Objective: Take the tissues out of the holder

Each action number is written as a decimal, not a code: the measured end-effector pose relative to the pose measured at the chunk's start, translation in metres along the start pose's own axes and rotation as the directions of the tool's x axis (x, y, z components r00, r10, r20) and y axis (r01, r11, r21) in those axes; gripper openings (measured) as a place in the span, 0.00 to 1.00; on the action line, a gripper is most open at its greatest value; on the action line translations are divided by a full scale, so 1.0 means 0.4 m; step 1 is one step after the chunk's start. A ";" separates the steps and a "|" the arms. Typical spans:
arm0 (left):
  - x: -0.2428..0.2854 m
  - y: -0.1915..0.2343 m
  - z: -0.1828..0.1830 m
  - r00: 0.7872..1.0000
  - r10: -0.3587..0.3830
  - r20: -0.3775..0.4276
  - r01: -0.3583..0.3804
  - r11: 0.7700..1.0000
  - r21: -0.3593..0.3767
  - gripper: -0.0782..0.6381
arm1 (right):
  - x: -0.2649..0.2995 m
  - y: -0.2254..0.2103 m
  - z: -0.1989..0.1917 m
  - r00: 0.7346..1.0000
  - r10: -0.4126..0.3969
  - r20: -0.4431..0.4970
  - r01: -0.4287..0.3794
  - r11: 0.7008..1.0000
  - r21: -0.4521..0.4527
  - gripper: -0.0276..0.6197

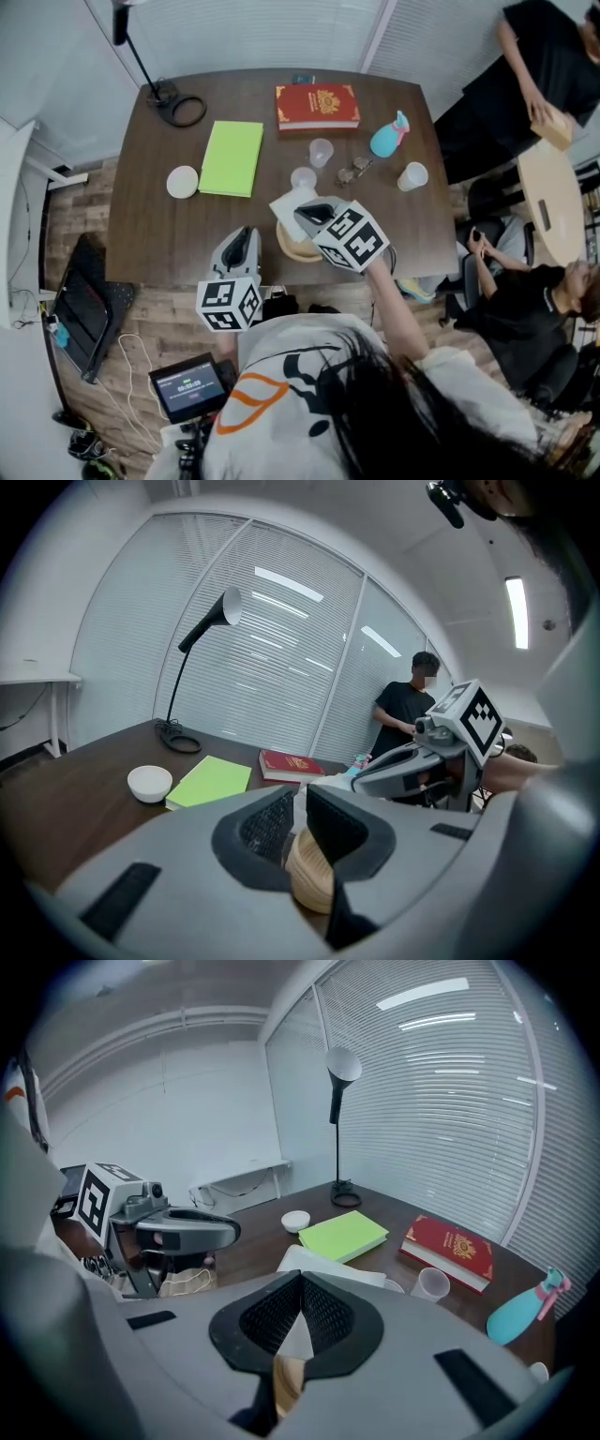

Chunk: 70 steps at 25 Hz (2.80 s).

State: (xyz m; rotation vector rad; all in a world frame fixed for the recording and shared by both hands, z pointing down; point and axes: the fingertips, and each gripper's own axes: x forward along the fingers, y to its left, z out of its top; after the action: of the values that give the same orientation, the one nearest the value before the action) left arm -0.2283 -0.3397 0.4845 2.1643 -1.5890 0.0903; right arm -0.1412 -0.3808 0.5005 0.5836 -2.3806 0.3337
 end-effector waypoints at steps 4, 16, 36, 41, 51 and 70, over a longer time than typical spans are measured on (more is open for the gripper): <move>-0.016 0.027 0.002 1.000 0.026 0.004 -0.026 1.000 -0.004 0.17 | 0.027 0.019 0.021 1.000 0.016 0.009 -0.015 1.000 -0.014 0.06; -0.070 0.115 0.014 0.995 0.100 0.018 -0.100 0.995 -0.021 0.17 | 0.140 0.075 0.065 0.997 0.081 0.000 -0.081 0.997 -0.017 0.06; -0.096 0.195 0.014 0.987 0.158 0.023 -0.157 0.987 -0.040 0.17 | 0.299 0.104 0.049 0.997 0.041 -0.072 -0.053 0.982 -0.180 0.07; -0.095 0.197 0.017 0.989 0.150 0.022 -0.149 0.988 -0.039 0.17 | 0.296 0.106 0.054 0.997 0.040 -0.066 -0.050 0.986 -0.161 0.07; -0.087 0.171 0.017 0.993 0.114 0.021 -0.113 0.993 -0.029 0.17 | 0.260 0.097 0.058 1.000 0.014 -0.019 -0.016 0.995 -0.103 0.07; -0.064 -0.001 -0.006 1.000 0.006 0.000 -0.006 1.000 0.013 0.17 | 0.063 0.062 0.014 0.986 -0.066 0.153 0.043 0.988 0.150 0.06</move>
State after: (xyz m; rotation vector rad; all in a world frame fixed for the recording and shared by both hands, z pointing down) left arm -0.2358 -0.3159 0.4787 2.1692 -1.5994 0.1024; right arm -0.1737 -0.3694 0.5104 0.7676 -2.4996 0.4559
